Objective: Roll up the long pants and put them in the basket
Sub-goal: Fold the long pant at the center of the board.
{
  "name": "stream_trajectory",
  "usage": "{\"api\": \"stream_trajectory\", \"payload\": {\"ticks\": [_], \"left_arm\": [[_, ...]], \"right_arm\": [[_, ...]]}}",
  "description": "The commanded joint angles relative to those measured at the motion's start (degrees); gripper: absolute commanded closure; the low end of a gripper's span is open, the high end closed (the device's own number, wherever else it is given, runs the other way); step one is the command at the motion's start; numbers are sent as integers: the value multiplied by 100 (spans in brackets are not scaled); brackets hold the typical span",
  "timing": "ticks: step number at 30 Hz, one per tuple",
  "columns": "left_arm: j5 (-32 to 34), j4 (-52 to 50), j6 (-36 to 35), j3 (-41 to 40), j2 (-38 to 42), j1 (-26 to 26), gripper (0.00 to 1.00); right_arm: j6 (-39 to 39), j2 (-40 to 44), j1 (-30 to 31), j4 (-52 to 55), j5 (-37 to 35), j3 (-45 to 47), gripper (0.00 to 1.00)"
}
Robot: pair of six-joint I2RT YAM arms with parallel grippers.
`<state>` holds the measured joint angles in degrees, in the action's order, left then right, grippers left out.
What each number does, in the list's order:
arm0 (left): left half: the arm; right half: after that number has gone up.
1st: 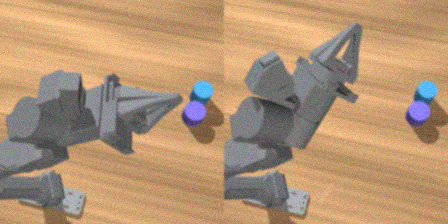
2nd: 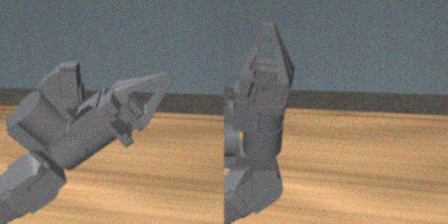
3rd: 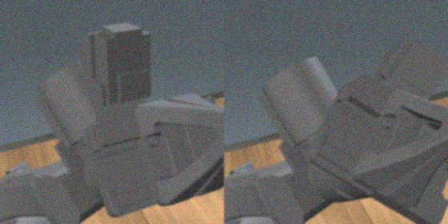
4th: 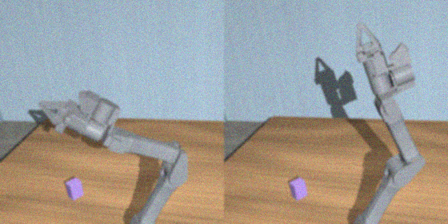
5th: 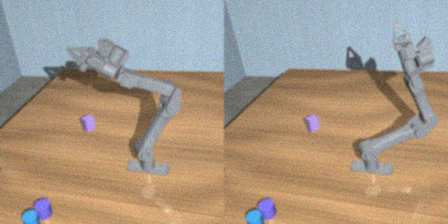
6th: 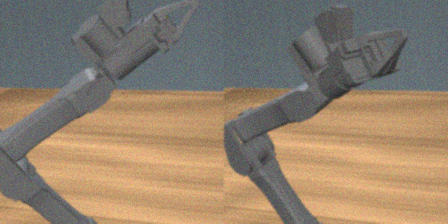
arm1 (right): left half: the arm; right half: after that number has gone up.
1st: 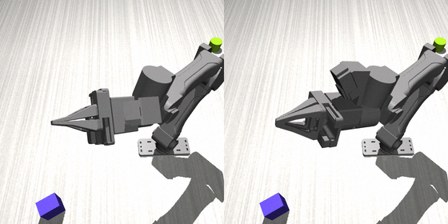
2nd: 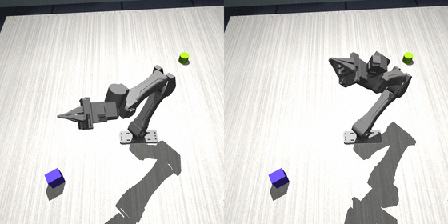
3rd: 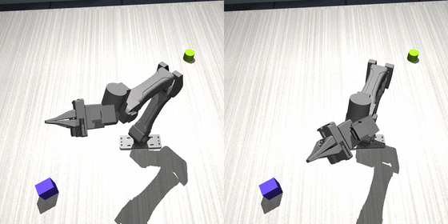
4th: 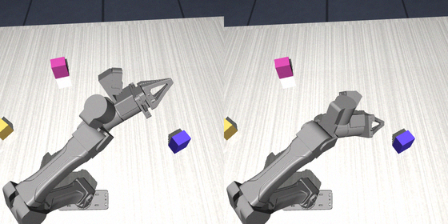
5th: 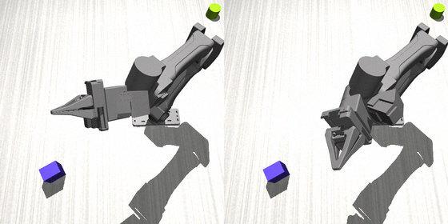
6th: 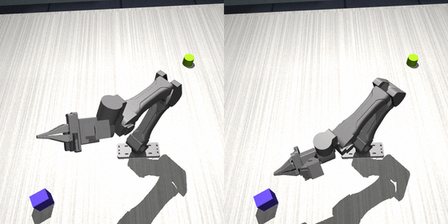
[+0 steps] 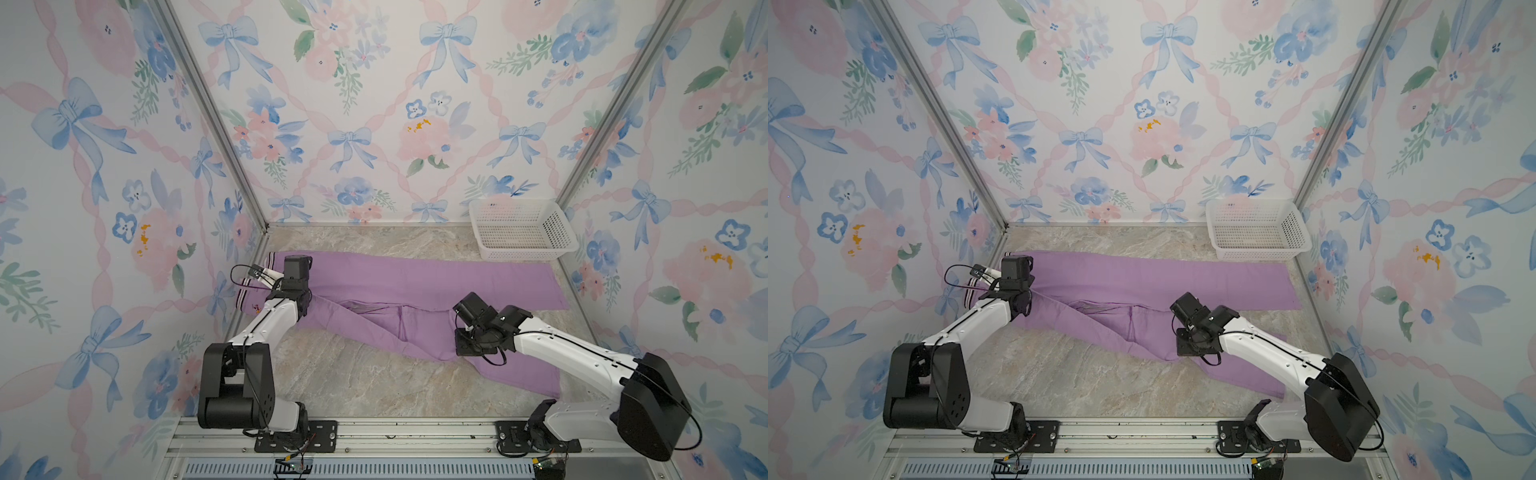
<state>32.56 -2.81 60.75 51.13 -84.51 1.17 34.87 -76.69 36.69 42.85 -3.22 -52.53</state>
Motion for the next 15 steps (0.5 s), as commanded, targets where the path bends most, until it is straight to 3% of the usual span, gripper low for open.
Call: {"api": "stream_trajectory", "payload": {"ticks": [1, 6, 15], "left_arm": [[94, 40, -247, 523, -437, 76, 100], [62, 38, -360, 1419, -1316, 109, 100], [188, 30, -497, 2537, -2415, 112, 100]], "right_arm": [[-981, -403, -718, -157, 46, -407, 100], [-1592, -1582, -1489, -396, 384, -1534, 100], [-2144, -3909, -1925, -340, 917, -3867, 100]]}}
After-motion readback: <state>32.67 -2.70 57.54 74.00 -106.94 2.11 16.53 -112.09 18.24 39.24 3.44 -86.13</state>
